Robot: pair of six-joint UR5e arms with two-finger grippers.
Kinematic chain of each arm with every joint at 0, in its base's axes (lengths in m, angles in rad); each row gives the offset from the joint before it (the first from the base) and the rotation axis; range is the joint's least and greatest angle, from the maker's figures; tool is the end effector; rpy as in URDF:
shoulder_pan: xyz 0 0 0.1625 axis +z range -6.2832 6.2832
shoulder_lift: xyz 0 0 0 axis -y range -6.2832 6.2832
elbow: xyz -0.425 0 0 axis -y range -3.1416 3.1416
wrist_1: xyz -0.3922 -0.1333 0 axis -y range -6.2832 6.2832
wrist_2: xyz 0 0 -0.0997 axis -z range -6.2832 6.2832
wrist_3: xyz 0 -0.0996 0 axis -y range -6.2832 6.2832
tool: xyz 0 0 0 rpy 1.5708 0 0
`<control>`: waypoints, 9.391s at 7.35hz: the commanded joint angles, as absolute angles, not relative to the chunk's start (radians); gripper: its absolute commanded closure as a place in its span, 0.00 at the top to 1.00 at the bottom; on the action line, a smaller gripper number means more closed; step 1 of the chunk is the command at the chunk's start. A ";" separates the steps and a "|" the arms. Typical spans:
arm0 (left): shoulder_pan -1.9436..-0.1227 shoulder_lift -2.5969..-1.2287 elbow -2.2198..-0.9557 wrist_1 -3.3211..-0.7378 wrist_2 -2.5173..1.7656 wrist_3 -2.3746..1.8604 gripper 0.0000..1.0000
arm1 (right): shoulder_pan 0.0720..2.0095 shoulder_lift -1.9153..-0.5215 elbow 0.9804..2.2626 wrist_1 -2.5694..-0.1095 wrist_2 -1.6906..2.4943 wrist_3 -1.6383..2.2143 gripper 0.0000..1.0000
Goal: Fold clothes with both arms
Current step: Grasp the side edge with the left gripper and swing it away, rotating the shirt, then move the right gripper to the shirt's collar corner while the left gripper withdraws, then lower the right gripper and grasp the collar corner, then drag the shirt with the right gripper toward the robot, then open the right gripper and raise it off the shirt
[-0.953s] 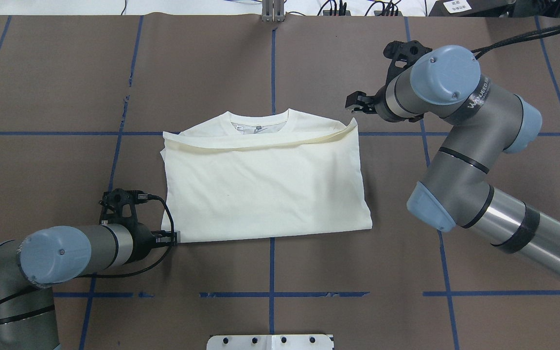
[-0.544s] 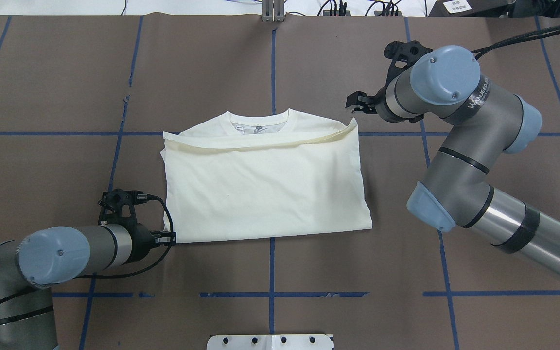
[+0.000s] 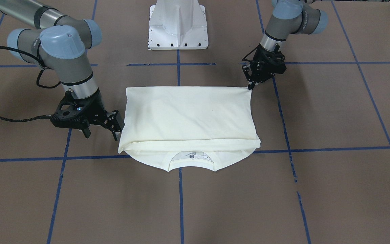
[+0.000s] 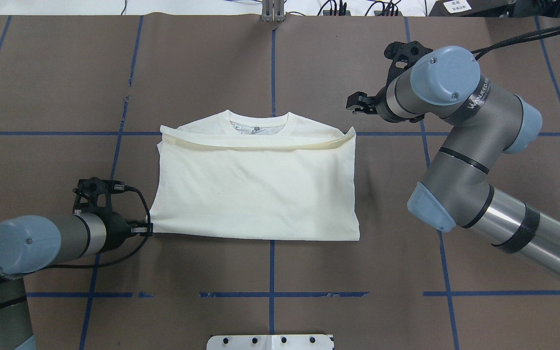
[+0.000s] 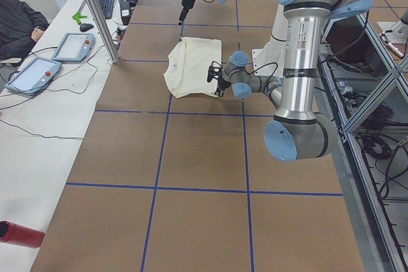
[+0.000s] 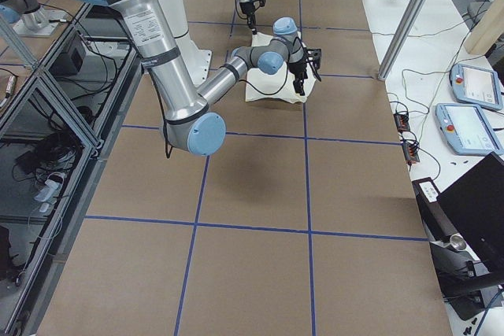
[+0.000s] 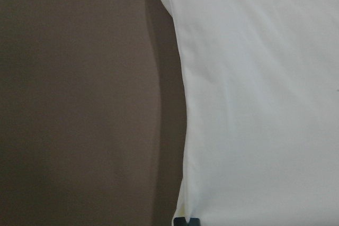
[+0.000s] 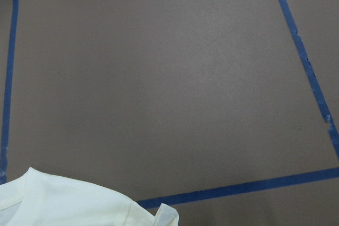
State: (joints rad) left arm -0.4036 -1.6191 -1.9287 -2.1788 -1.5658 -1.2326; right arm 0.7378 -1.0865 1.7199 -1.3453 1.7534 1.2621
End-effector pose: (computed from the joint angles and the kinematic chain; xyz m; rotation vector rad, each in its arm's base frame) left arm 0.4239 -0.3265 0.4000 0.3719 0.9438 -0.0622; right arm -0.4059 -0.5247 0.2950 0.2809 -0.8311 0.3230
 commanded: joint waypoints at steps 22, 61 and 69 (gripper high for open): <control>-0.908 -2.088 -1.316 -2.388 -1.756 -0.604 1.00 | 0.473 -0.575 1.170 -1.351 1.494 1.617 0.59; -0.882 -1.681 -1.802 -2.342 -1.985 -0.862 1.00 | 0.215 -1.204 1.873 -1.256 1.376 1.006 0.60; -0.882 -1.681 -1.802 -2.344 -1.985 -0.862 1.00 | 0.215 -1.248 1.899 -1.256 1.370 1.145 0.00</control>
